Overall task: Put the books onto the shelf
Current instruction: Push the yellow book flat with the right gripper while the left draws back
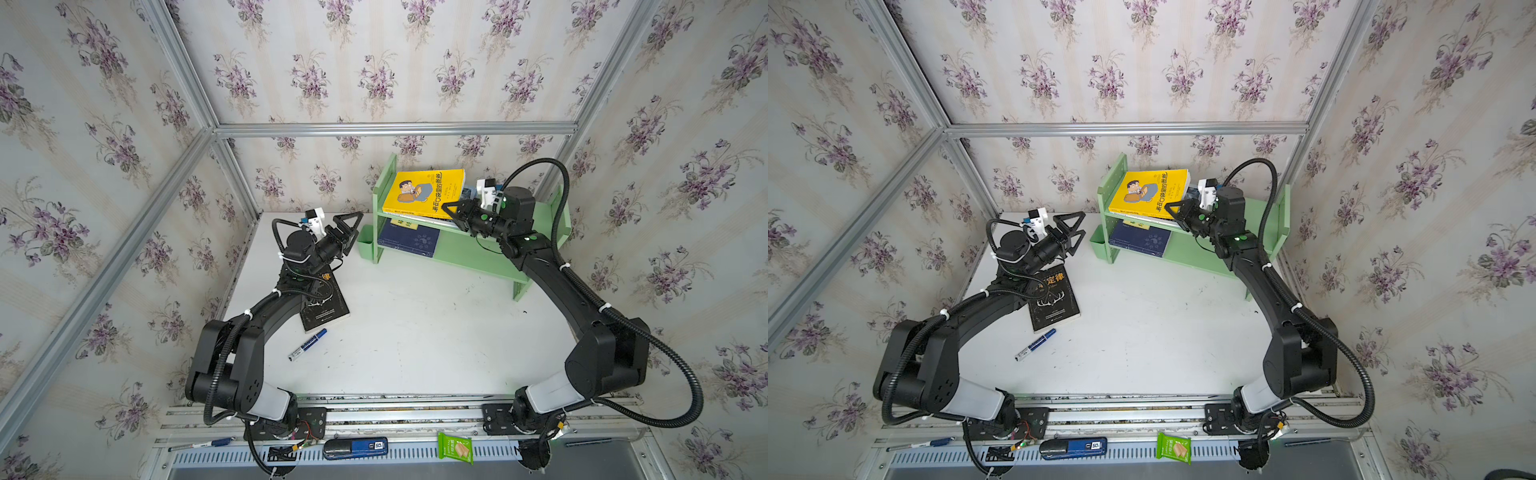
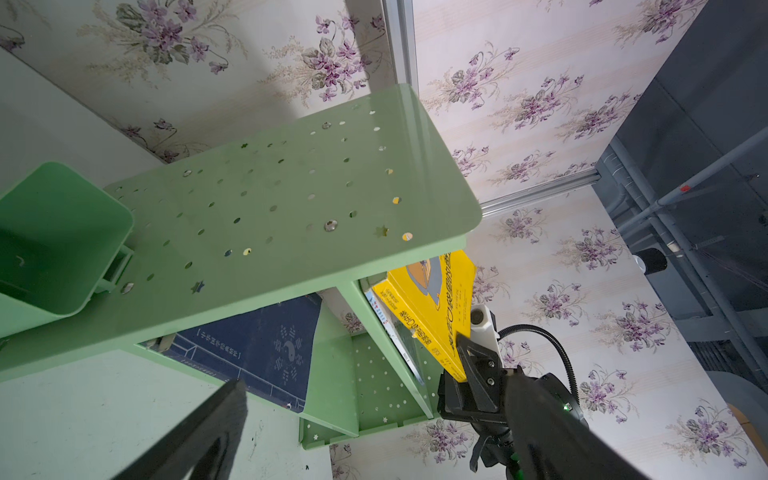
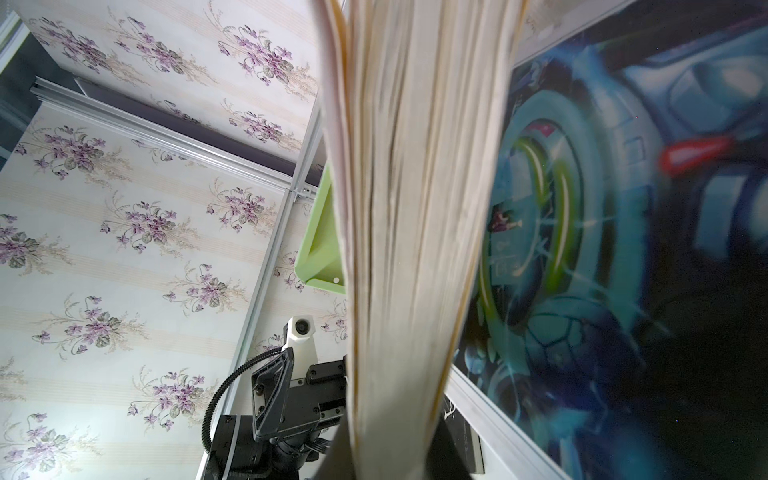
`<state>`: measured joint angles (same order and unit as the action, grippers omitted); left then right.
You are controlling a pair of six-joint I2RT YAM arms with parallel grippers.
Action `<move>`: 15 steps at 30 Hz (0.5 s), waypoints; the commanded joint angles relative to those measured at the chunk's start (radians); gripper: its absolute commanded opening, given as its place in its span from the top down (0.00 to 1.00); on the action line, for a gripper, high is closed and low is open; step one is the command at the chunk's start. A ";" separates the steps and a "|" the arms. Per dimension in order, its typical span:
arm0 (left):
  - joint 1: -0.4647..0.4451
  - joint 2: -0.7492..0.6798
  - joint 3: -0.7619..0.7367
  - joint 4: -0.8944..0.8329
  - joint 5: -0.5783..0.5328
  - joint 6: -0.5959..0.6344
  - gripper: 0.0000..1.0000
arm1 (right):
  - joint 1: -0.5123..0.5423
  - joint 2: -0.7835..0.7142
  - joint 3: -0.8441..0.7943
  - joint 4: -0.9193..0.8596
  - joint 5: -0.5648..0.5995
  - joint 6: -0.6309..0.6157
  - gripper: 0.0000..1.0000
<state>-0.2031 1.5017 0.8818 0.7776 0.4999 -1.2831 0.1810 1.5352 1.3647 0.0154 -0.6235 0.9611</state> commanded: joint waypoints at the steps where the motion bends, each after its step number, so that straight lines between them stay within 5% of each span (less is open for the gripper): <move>1: -0.003 0.005 0.011 0.050 0.020 -0.004 0.01 | 0.000 0.002 0.002 0.094 -0.029 -0.003 0.90; 15: -0.082 0.066 0.081 0.034 -0.044 -0.010 0.01 | -0.003 0.007 0.005 0.055 -0.023 -0.043 0.91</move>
<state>-0.2764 1.5620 0.9501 0.7769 0.4900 -1.2842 0.1810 1.5387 1.3643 0.0143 -0.6296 0.9447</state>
